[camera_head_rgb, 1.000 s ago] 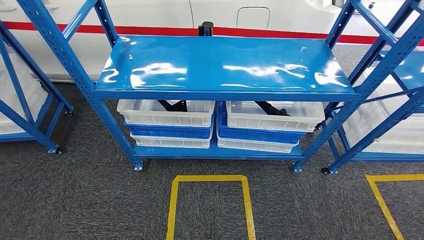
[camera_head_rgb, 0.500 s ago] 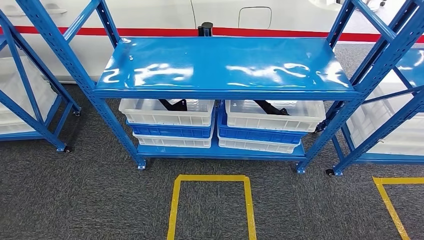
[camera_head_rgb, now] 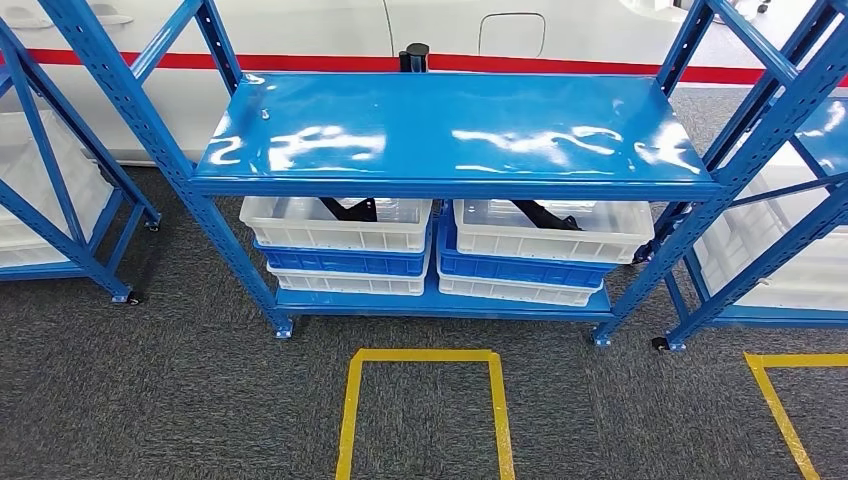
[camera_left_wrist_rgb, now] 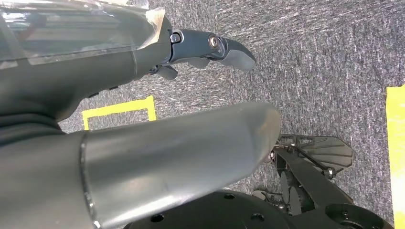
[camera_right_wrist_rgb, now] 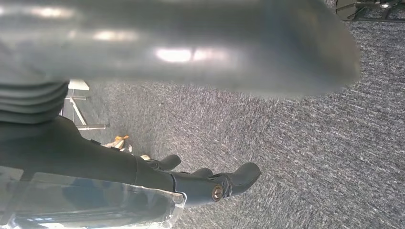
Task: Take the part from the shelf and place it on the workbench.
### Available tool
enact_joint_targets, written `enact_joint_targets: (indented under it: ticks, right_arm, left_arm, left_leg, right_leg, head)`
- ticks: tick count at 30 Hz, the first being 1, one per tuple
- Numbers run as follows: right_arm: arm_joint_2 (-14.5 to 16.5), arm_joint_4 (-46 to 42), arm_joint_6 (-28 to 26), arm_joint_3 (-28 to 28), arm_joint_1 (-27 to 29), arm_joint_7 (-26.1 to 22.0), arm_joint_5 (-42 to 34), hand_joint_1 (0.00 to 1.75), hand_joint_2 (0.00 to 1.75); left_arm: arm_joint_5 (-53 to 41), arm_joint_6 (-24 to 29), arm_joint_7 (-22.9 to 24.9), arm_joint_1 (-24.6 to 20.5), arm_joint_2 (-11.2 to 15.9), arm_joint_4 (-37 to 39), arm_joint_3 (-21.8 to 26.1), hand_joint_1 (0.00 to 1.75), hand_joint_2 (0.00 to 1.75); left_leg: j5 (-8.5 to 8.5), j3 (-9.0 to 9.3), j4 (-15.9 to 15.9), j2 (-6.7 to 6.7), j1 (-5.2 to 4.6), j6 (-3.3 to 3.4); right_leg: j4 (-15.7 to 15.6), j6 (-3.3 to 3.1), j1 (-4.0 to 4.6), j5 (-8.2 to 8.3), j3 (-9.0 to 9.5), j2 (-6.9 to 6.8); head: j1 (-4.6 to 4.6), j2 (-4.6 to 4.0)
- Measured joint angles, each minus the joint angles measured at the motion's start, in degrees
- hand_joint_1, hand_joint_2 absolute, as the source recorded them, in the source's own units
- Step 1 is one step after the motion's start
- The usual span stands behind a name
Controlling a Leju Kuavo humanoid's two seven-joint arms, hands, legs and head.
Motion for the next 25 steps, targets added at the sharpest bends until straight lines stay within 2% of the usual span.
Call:
enact_joint_targets:
  ticks: [11, 13, 15, 17, 21, 25]
  right_arm:
    - [0.0, 0.0, 0.0, 0.0, 0.0, 0.0, -0.2, 0.00, 0.00]
    - [0.0, 0.0, 0.0, -0.1, 0.0, 0.0, -0.2, 0.00, 0.00]
    - [0.0, 0.0, 0.1, -0.2, 0.0, 0.0, -0.3, 0.00, 0.87]
    - [0.0, 0.0, 0.1, -0.3, 0.0, 0.0, -0.4, 0.00, 1.75]
    - [0.2, -0.3, 1.1, -0.5, 0.3, -0.4, -2.4, 0.00, 1.75]
    - [0.7, -1.6, 2.8, -0.3, 1.4, -0.6, -7.1, 0.00, 0.00]
  left_arm:
    - [0.0, 0.2, 0.0, 0.0, 0.0, 0.0, 0.0, 0.00, 0.00]
    - [0.1, 0.6, 0.0, 0.0, 0.0, 0.0, 0.0, 0.00, 0.87]
    - [0.2, 1.0, 0.1, 0.0, 0.0, 0.0, 0.0, 0.00, 1.75]
    - [0.4, 1.1, 0.1, 0.0, 0.0, 0.0, 0.0, 0.00, 1.75]
    - [0.7, 0.9, 0.4, 0.3, 0.0, -0.2, 0.0, 0.00, 1.75]
    - [1.0, -0.6, 1.4, 1.3, 0.5, -1.4, 0.0, 0.00, 0.00]
  left_leg:
    - [0.00, 0.00, 0.0, 0.00, -0.05, 0.01]
    - [0.00, 0.00, 0.0, 0.00, -0.04, 0.01]
    - [0.00, 0.00, 0.0, 0.00, -0.04, 0.01]
    - [0.00, 0.00, 0.0, 0.00, -0.04, 0.01]
    - [0.00, 0.00, 0.0, 0.00, -0.04, 0.00]
    - [-0.01, -0.02, 0.0, 0.00, -0.04, 0.00]
  right_leg:
    - [0.0, 0.01, -0.11, 0.01, -0.02, 0.00]
    - [0.0, 0.01, -0.10, 0.01, -0.02, 0.00]
    - [0.0, 0.01, -0.10, 0.01, -0.02, 0.00]
    - [0.0, 0.01, -0.10, 0.01, -0.02, 0.00]
    - [0.0, 0.01, -0.10, 0.00, -0.02, 0.00]
    - [0.0, 0.01, -0.10, 0.00, -0.04, 0.00]
  head:
    - [0.00, 0.00]
    - [0.00, 0.00]
    - [0.00, 0.00]
    - [0.00, 0.00]
    - [0.01, 0.00]
    - [-0.01, 0.00]
